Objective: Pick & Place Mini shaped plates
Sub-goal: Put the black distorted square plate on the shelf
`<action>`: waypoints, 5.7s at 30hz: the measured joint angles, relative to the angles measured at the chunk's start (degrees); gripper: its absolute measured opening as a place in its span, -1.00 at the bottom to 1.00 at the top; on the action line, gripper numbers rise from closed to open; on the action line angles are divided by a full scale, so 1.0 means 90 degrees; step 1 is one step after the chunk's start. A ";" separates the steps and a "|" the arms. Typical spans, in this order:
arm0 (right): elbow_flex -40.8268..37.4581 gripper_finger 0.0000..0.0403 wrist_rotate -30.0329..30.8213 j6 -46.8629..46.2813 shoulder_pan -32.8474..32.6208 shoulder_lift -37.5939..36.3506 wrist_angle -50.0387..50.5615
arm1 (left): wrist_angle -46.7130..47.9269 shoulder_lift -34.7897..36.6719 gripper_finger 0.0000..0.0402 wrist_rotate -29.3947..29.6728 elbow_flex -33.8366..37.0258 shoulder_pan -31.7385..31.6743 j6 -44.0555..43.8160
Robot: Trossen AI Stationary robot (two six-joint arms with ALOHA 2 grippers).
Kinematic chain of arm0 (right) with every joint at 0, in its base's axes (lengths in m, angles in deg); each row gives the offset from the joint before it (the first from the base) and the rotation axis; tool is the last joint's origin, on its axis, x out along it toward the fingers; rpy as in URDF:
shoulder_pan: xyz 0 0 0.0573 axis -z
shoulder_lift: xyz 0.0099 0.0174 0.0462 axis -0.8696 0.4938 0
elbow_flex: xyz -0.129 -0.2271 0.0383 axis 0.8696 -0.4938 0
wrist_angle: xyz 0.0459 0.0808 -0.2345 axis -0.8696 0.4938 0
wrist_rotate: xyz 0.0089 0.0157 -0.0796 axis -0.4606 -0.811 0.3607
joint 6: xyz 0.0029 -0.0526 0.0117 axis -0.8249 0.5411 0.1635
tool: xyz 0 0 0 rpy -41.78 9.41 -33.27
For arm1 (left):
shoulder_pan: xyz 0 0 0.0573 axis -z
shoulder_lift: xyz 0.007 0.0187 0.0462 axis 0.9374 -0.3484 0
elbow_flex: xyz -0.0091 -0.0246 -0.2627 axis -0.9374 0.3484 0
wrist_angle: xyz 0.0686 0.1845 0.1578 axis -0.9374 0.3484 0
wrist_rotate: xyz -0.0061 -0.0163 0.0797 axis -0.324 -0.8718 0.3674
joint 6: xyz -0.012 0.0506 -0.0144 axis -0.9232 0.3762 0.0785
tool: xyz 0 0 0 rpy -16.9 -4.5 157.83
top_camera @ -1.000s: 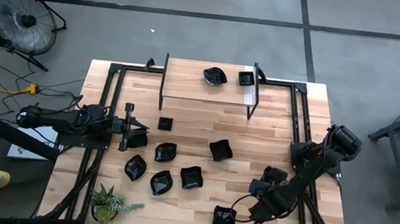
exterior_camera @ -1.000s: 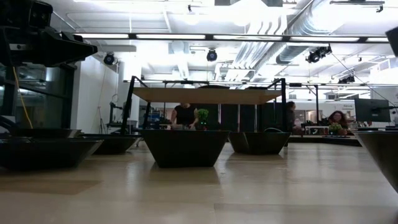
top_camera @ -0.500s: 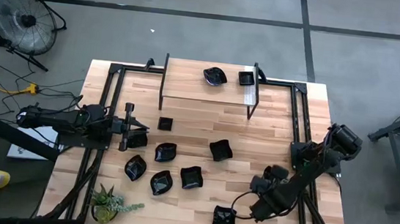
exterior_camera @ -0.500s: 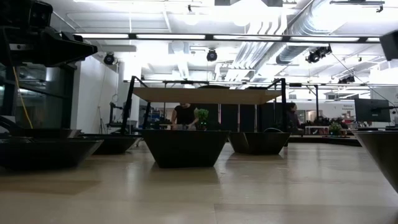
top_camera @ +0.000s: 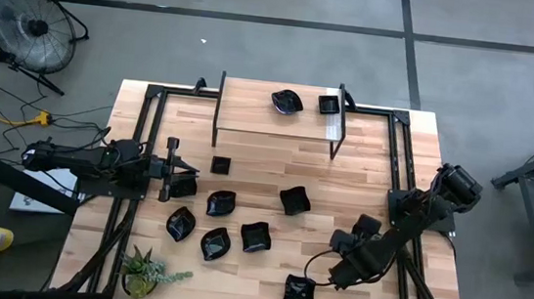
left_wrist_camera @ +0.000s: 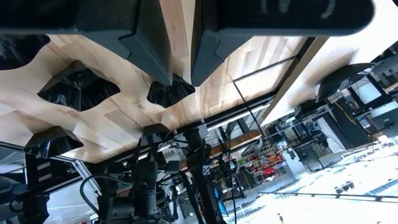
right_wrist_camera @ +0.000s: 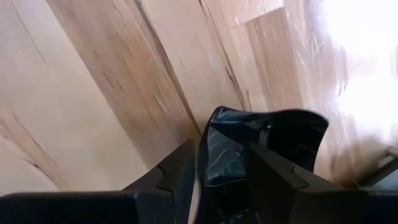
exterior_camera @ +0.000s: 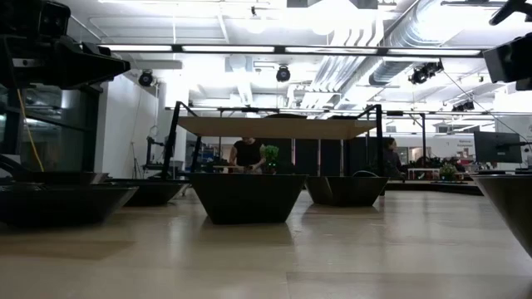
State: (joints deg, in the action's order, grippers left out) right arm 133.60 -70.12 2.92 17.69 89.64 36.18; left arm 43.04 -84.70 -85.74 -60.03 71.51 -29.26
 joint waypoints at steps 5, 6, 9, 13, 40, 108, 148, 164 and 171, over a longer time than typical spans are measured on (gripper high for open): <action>0.0000 -0.36 -0.0209 -0.0246 0.0002 0.0000 -0.0103 | 0.0002 0.0001 -0.72 0.0000 0.0000 -0.0001 0.0001; 0.0000 -0.36 -0.0209 -0.0281 0.0002 0.0000 -0.0104 | 0.0000 -0.0001 -0.72 0.0000 0.0000 -0.0001 -0.0001; 0.0000 -0.36 -0.0222 -0.0318 0.0013 0.0000 -0.0106 | 0.0001 0.0000 -0.72 0.0001 0.0000 -0.0001 0.0001; 0.0001 -0.36 -0.0239 -0.0320 0.0085 0.0000 -0.0117 | 0.0002 0.0000 -0.72 0.0000 0.0000 0.0002 0.0000; -0.0355 -0.36 -0.0654 -0.0444 0.0289 -0.0067 -0.0784 | 0.0000 -0.0001 -0.72 0.0000 0.0000 -0.0001 0.0001; 0.1846 -1.00 0.0474 0.2497 0.0901 -0.0301 0.0916 | 0.0000 -0.0001 -0.72 0.0000 0.0000 -0.0001 -0.0001; 0.3680 -1.00 0.0916 1.4007 0.5033 0.0329 -0.2616 | 0.0000 0.0001 -0.72 0.0002 0.0000 -0.0001 -0.0001; 0.7118 -1.00 0.0551 1.4777 0.5980 0.2470 -0.1023 | 0.0002 -0.0001 -0.72 0.0000 0.0000 0.0001 0.0000; 0.7361 -1.00 0.0509 1.5138 0.6205 0.2827 -0.1169 | 0.0001 0.0001 -0.72 0.0000 0.0000 -0.0001 0.0001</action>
State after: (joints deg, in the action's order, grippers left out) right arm 199.85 -65.53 139.16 73.53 115.09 25.65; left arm 43.05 -84.69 -85.74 -60.03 71.50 -29.25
